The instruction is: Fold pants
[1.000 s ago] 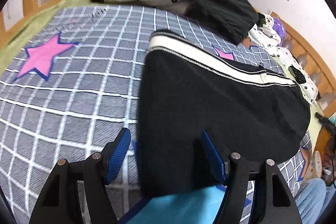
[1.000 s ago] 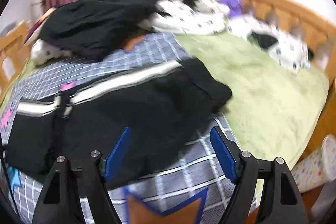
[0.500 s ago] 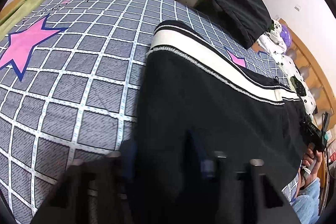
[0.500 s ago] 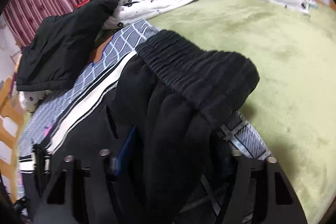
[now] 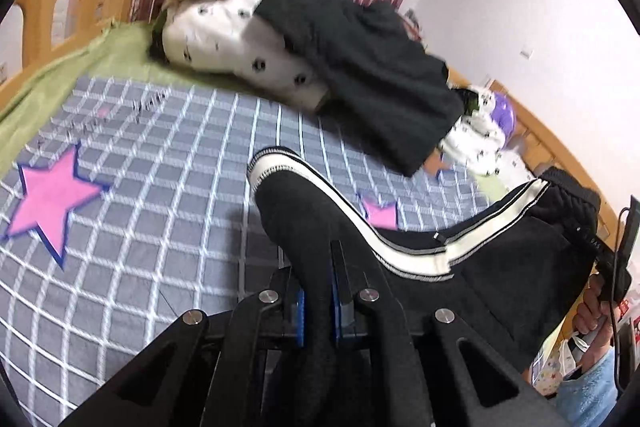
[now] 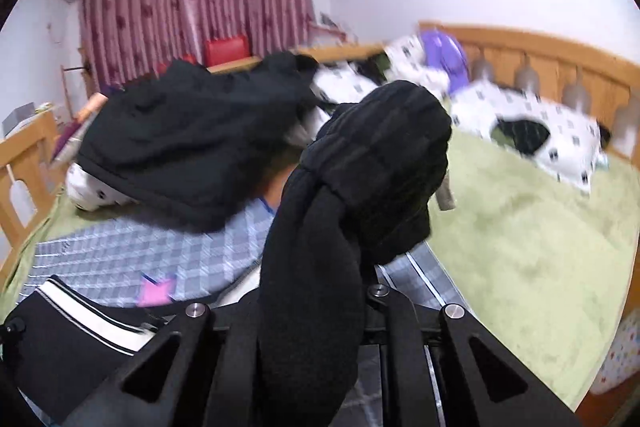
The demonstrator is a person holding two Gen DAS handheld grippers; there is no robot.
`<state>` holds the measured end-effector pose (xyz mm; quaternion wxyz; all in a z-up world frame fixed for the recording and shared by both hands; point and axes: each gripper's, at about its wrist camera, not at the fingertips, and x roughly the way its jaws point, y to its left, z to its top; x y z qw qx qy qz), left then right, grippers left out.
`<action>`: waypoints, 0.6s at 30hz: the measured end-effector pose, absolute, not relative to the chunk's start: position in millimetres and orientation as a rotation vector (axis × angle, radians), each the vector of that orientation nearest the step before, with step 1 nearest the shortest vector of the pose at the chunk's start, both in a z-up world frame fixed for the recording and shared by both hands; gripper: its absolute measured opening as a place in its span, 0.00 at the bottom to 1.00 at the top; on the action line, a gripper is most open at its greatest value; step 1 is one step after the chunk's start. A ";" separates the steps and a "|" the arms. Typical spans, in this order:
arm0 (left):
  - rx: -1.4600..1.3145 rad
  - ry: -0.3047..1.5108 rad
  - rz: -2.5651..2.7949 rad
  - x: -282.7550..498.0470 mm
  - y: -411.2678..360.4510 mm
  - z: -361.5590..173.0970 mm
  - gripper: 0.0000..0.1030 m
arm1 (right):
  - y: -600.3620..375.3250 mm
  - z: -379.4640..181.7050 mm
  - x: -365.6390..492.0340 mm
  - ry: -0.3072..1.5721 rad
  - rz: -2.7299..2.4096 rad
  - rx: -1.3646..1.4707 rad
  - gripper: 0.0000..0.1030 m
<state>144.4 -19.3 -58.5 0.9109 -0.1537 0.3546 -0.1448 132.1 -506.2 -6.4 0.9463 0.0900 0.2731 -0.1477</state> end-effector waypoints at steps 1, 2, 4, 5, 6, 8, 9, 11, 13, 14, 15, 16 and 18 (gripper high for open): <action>-0.322 0.721 -0.299 143.4 -14.0 -54.6 0.09 | -493.8 6.3 134.5 0.538 -0.283 0.168 0.11; -0.336 0.703 -0.295 142.1 -2.8 -47.9 0.09 | -483.9 15.6 136.0 0.526 -0.270 0.159 0.11; -0.350 0.678 -0.270 138.5 18.0 -37.9 0.09 | -459.9 33.7 145.4 0.506 -0.231 0.149 0.11; -0.355 0.668 -0.251 136.9 29.9 -32.4 0.09 | -447.1 41.1 149.1 0.492 -0.204 0.156 0.11; -0.357 0.661 -0.229 134.3 45.2 -27.1 0.09 | -436.1 44.7 151.6 0.484 -0.185 0.160 0.11; -0.349 0.659 -0.173 128.6 75.9 -20.2 0.09 | -413.9 50.3 158.7 0.466 -0.136 0.192 0.11; -0.339 0.659 -0.150 125.9 86.9 -19.1 0.09 | -407.0 50.2 160.5 0.461 -0.114 0.214 0.11; -0.314 0.663 -0.086 116.3 115.2 -23.1 0.09 | -391.7 42.0 162.9 0.466 -0.071 0.257 0.11; -0.299 0.700 -0.044 110.3 134.3 -36.9 0.09 | -378.0 19.9 160.6 0.501 -0.039 0.272 0.11; -0.308 0.737 -0.025 106.0 146.1 -52.2 0.10 | -372.8 3.4 160.3 0.546 -0.031 0.263 0.11; -0.321 0.765 -0.014 104.8 153.7 -65.3 0.10 | -369.6 -15.9 158.5 0.604 -0.024 0.254 0.12; -0.331 0.805 0.004 104.4 160.2 -79.0 0.10 | -368.2 -33.4 157.3 0.658 -0.018 0.257 0.12; -0.338 0.914 0.088 105.7 170.4 -115.9 0.10 | -371.2 -74.8 158.0 0.783 -0.066 0.265 0.12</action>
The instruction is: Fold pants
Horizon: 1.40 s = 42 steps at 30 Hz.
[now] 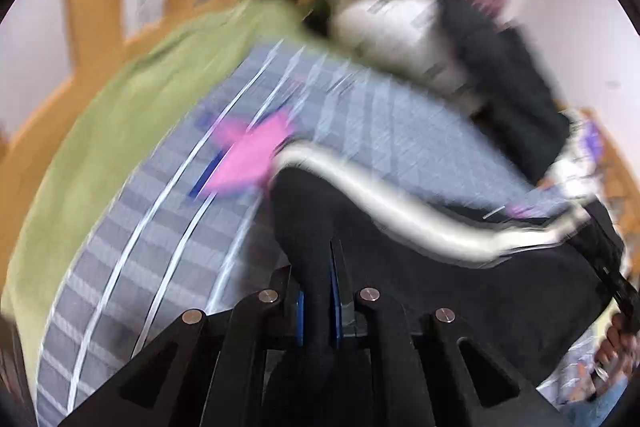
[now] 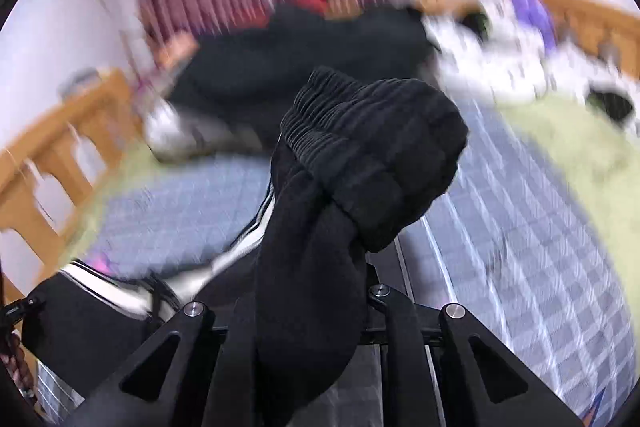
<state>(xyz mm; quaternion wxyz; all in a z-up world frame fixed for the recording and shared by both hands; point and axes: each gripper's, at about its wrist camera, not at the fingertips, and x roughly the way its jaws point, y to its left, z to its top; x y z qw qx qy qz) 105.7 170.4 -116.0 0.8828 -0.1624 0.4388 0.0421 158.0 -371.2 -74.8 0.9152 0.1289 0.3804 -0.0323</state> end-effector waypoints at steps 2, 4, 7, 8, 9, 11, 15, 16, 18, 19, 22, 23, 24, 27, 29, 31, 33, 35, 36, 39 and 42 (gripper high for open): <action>-0.382 0.984 0.111 110.5 180.2 -133.0 0.11 | -389.4 -121.6 156.2 0.935 -0.141 0.307 0.12; -0.431 1.016 0.118 112.0 186.6 -136.6 0.17 | -412.9 -147.0 150.4 1.014 -0.134 0.447 0.16; -0.388 1.031 0.205 110.4 189.8 -137.2 0.35 | -433.9 -155.9 139.2 1.056 -0.090 0.612 0.20; -0.357 1.032 0.230 110.1 189.4 -136.6 0.35 | -434.2 -154.0 135.3 1.069 -0.087 0.607 0.21; -0.343 1.035 0.230 109.3 189.3 -136.9 0.35 | -432.7 -151.2 131.6 1.073 -0.090 0.587 0.23; -0.334 1.043 0.214 108.0 187.5 -135.4 0.41 | -426.4 -143.2 123.3 1.071 -0.121 0.520 0.29; -0.295 0.999 0.213 97.1 190.6 -128.5 0.45 | -416.4 -111.8 104.9 1.018 -0.194 0.307 0.32; -0.287 0.983 0.206 93.4 190.0 -124.8 0.45 | -411.9 -103.3 99.3 0.990 -0.207 0.263 0.32; -0.295 0.947 0.186 86.9 189.7 -118.0 0.46 | -399.4 -87.9 93.3 0.934 -0.208 0.173 0.32; -0.306 0.931 0.173 85.4 189.8 -115.9 0.46 | -394.0 -83.0 92.4 0.911 -0.197 0.145 0.34; -0.344 0.897 0.116 75.7 187.8 -111.1 0.49 | -378.9 -83.2 101.7 0.892 -0.083 0.152 0.44; -0.355 0.888 0.098 72.2 187.3 -111.7 0.50 | -377.0 -91.1 108.0 0.911 -0.057 0.177 0.44; -0.355 0.888 0.085 69.5 185.3 -113.4 0.50 | -375.3 -102.0 114.0 0.937 -0.048 0.192 0.43; -0.297 0.929 0.082 66.0 174.4 -124.1 0.51 | -364.1 -147.1 132.9 1.049 -0.063 0.128 0.41; -0.271 0.999 0.062 68.4 167.7 -140.0 0.62 | -355.1 -165.4 139.0 1.093 -0.099 0.048 0.40; -0.234 1.109 0.065 74.4 161.3 -159.5 0.69 | -350.2 -159.6 137.9 1.078 -0.108 0.014 0.41; -0.300 1.127 0.056 73.4 166.3 -171.6 0.69 | -353.9 -158.5 135.0 1.082 -0.112 0.049 0.41; -0.342 1.103 0.045 68.9 171.6 -165.6 0.68 | -357.7 -155.6 129.3 1.072 -0.127 0.094 0.41; -0.338 1.088 0.034 66.0 173.6 -161.1 0.68 | -357.5 -152.8 127.0 1.063 -0.129 0.102 0.41; -0.313 1.010 0.083 54.9 181.4 -150.5 0.67 | -348.5 -140.6 120.6 1.015 -0.118 0.076 0.41; -0.345 1.000 0.085 49.0 190.1 -155.2 0.64 | -332.0 -130.1 125.7 0.974 -0.105 0.036 0.41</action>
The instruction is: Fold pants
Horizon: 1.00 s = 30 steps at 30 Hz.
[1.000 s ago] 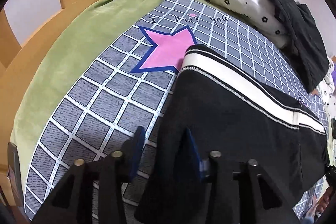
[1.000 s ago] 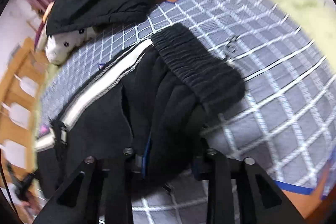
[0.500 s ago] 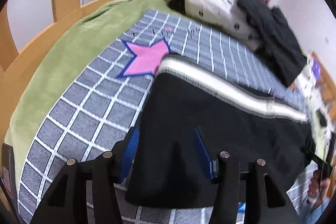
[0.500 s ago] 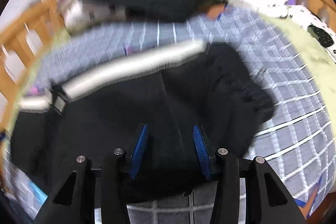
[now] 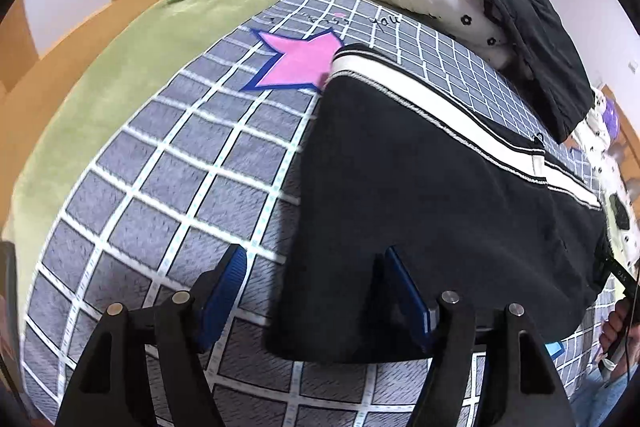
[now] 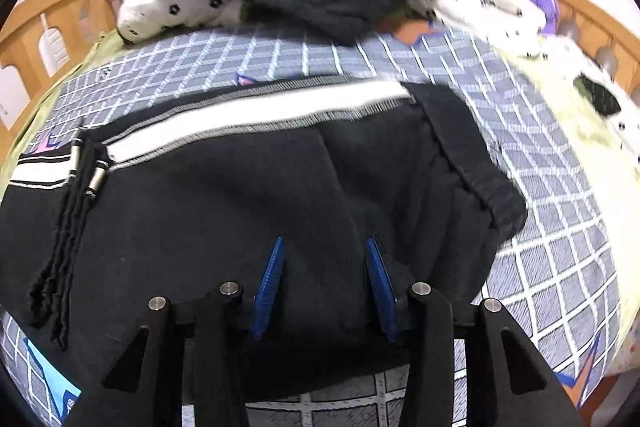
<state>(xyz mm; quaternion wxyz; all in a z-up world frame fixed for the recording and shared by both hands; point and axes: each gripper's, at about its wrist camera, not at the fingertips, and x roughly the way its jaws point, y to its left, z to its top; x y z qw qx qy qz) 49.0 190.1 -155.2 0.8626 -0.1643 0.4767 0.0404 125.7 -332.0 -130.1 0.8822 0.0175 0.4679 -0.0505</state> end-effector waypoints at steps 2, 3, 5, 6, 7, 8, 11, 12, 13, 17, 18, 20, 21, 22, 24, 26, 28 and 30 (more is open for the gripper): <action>-0.398 1.003 0.057 44.8 195.0 -164.2 0.58 | -325.2 -123.3 129.9 0.960 -0.069 0.038 0.41; -0.412 0.994 0.047 43.5 196.4 -165.5 0.57 | -321.5 -121.5 131.2 0.949 -0.049 0.043 0.41; -0.421 0.968 0.042 40.0 198.8 -169.1 0.57 | -317.0 -121.4 131.2 0.920 -0.042 0.050 0.41; -0.422 0.957 0.042 38.9 198.0 -170.0 0.55 | -316.1 -123.6 129.6 0.905 -0.049 0.058 0.41; -0.437 0.951 0.044 39.1 197.6 -170.9 0.52 | -317.8 -127.2 129.4 0.907 -0.043 0.079 0.41; -0.473 0.947 0.037 38.0 197.3 -173.0 0.46 | -320.2 -132.4 130.7 0.936 -0.029 0.116 0.41; -0.505 0.956 0.065 45.6 193.3 -176.4 0.39 | -324.2 -141.6 133.6 1.003 -0.003 0.206 0.31; -0.492 0.962 0.074 47.6 191.1 -175.4 0.36 | -323.6 -141.9 133.3 1.007 -0.007 0.204 0.31; -0.480 0.967 0.084 48.8 189.0 -173.5 0.34 | -322.0 -140.4 132.2 1.007 -0.011 0.190 0.31; -0.377 0.929 0.141 49.9 173.2 -154.0 0.20 | -317.9 -128.5 122.2 0.977 0.011 0.161 0.31; -0.346 0.915 0.150 50.1 167.8 -147.4 0.18 | -319.2 -124.9 119.5 0.965 0.008 0.154 0.31; -0.295 0.868 0.152 49.4 152.8 -127.5 0.17 | -321.9 -119.2 114.6 0.949 -0.002 0.133 0.31; -0.290 0.843 0.141 47.3 148.1 -116.7 0.17 | -323.9 -116.9 111.4 0.941 -0.010 0.119 0.31; -0.294 0.810 0.129 45.9 141.5 -104.1 0.17 | -326.9 -114.9 108.1 0.932 -0.019 0.104 0.31; -0.311 0.745 0.064 44.5 121.2 -73.2 0.16 | -334.8 -112.8 100.8 0.919 -0.029 0.082 0.32; -0.279 0.703 0.010 45.8 94.0 -47.8 0.16 | -346.7 -112.9 93.9 0.916 -0.044 0.063 0.32; -0.238 0.667 -0.069 49.5 58.2 -24.6 0.16 | -360.7 -112.5 87.7 0.913 -0.065 0.060 0.32; -0.205 0.657 -0.143 57.0 14.3 -10.1 0.16 | -377.3 -111.3 79.9 0.908 -0.086 0.076 0.32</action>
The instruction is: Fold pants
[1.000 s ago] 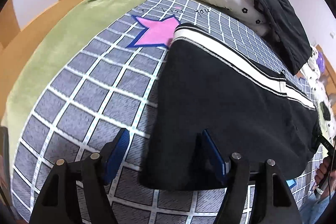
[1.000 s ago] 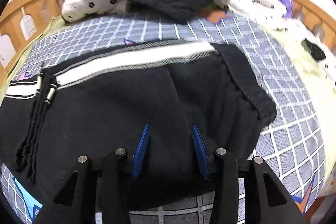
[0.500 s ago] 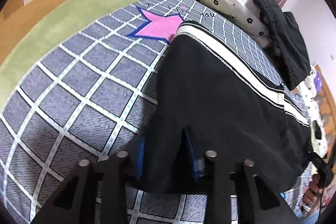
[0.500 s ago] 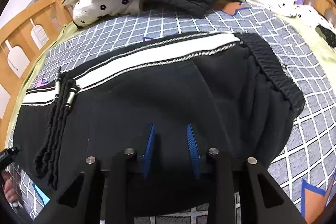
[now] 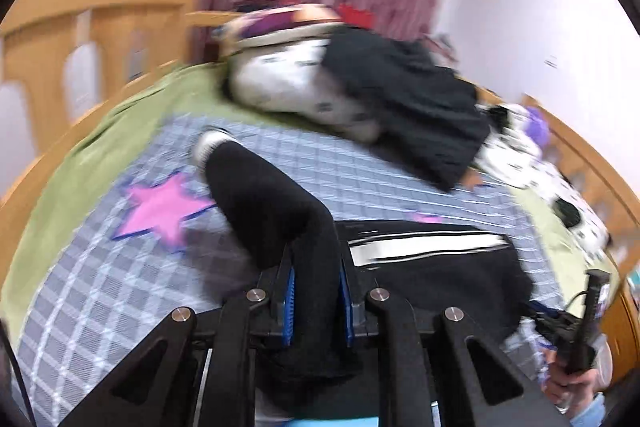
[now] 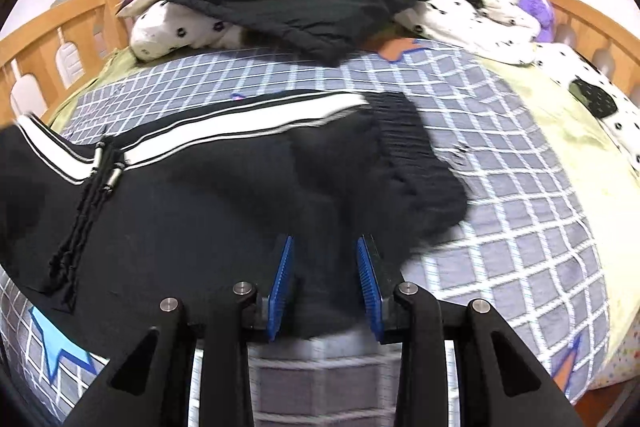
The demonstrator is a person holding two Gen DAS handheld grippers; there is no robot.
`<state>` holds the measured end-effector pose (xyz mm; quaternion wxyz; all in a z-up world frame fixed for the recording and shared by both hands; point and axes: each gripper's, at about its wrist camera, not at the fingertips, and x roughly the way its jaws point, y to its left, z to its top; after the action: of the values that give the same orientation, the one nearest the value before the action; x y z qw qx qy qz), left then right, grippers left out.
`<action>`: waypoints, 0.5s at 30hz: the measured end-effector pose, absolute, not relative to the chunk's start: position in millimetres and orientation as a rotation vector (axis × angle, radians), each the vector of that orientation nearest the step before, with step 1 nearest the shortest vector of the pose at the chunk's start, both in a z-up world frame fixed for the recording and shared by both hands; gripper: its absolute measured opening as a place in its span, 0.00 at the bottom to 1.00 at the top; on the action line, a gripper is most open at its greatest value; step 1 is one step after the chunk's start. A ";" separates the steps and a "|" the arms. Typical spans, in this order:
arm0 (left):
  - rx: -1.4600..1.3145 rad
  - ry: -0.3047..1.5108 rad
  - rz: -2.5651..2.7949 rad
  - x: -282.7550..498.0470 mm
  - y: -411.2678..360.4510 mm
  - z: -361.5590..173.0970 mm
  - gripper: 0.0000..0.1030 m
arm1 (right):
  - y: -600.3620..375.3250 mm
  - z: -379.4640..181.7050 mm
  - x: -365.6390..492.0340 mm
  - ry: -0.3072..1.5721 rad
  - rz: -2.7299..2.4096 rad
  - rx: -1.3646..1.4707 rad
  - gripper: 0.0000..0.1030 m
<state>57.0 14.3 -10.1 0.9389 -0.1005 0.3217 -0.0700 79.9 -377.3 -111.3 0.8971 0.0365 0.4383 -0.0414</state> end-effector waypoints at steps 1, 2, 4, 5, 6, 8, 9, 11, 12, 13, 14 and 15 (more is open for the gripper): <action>-0.192 0.656 -0.184 62.8 -11.2 -6.1 0.16 | -387.0 -109.9 74.7 0.902 -0.099 0.089 0.32; -0.185 0.655 -0.206 62.9 -27.6 -5.8 0.16 | -397.0 -108.2 70.0 0.896 -0.114 0.103 0.32; -0.166 0.669 -0.279 75.6 -79.0 -9.9 0.16 | -417.9 -103.3 60.3 0.880 -0.152 0.135 0.32; -0.165 0.683 -0.309 80.7 -99.8 -15.6 0.16 | -429.4 -99.9 54.4 0.865 -0.168 0.160 0.32; -0.168 0.695 -0.336 84.5 -117.1 -21.4 0.16 | -439.9 -97.0 49.1 0.854 -0.185 0.184 0.32; -0.182 0.727 -0.414 90.8 -157.7 -41.5 0.16 | -457.6 -94.6 42.4 0.838 -0.211 0.226 0.33; -0.191 0.741 -0.439 91.9 -170.1 -49.8 0.16 | -467.3 -94.4 38.8 0.834 -0.228 0.254 0.33; -0.216 0.805 -0.503 95.0 -197.8 -77.4 0.16 | -481.3 -96.3 35.2 0.837 -0.247 0.296 0.33; -0.224 0.846 -0.525 97.8 -210.6 -92.4 0.16 | -485.5 -97.2 34.1 0.840 -0.251 0.313 0.33; -0.220 0.878 -0.531 97.1 -219.5 -104.7 0.16 | -487.6 -97.9 34.1 0.845 -0.250 0.322 0.33; -0.192 0.910 -0.515 96.0 -228.2 -118.3 0.16 | -487.4 -98.4 34.9 0.849 -0.246 0.323 0.33; -0.168 0.912 -0.508 93.3 -229.7 -123.0 0.17 | -483.9 -97.2 36.9 0.849 -0.237 0.316 0.33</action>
<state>93.3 -229.7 -123.0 0.8635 -0.0801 0.4351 -0.2422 36.9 -483.9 -97.2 0.8923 0.1521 0.4093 -0.1143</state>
